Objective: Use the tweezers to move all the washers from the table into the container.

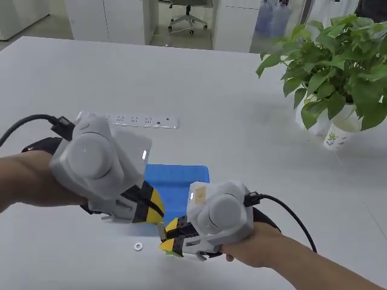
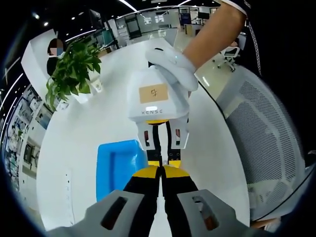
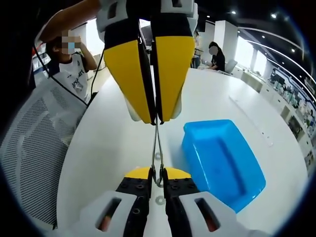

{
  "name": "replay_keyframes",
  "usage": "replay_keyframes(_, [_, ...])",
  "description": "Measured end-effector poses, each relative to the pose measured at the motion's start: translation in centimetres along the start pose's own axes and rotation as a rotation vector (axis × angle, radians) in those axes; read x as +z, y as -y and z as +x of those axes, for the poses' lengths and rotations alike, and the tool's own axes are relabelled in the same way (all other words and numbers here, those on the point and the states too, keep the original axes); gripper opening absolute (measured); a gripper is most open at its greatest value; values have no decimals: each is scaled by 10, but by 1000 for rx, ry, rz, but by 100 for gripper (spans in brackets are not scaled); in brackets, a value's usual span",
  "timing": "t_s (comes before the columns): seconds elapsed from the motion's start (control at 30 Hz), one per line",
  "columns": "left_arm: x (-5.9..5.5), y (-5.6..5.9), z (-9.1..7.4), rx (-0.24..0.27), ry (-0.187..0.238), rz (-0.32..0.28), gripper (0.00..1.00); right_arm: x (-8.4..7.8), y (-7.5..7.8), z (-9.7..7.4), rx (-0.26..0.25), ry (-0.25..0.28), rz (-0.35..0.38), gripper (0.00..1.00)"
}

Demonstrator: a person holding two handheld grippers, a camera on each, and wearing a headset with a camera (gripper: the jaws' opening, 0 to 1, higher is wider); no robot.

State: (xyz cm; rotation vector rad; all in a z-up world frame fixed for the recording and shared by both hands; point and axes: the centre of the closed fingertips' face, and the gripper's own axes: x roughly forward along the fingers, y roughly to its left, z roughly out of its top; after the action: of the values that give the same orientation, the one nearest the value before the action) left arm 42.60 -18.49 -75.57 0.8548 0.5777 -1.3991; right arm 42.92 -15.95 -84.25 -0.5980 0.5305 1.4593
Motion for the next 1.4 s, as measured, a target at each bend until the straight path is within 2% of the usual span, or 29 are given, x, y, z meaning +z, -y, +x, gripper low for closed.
replay_keyframes(0.4, [10, -11, -15, 12, 14, -7, 5, 14, 11, -11, -19, 1, -16, 11])
replay_keyframes(0.77, [17, -33, -30, 32, 18, 13, 5, 30, 34, -23, -55, 26, -5, 11])
replay_keyframes(1.17, [19, -57, -33, 42, 11, 35, 5, 35, 61, -26, -83, 33, -10, 11])
replay_keyframes(1.4, [17, -72, -27, 44, 3, 45, 5, 32, 76, -24, -93, 45, -1, 11])
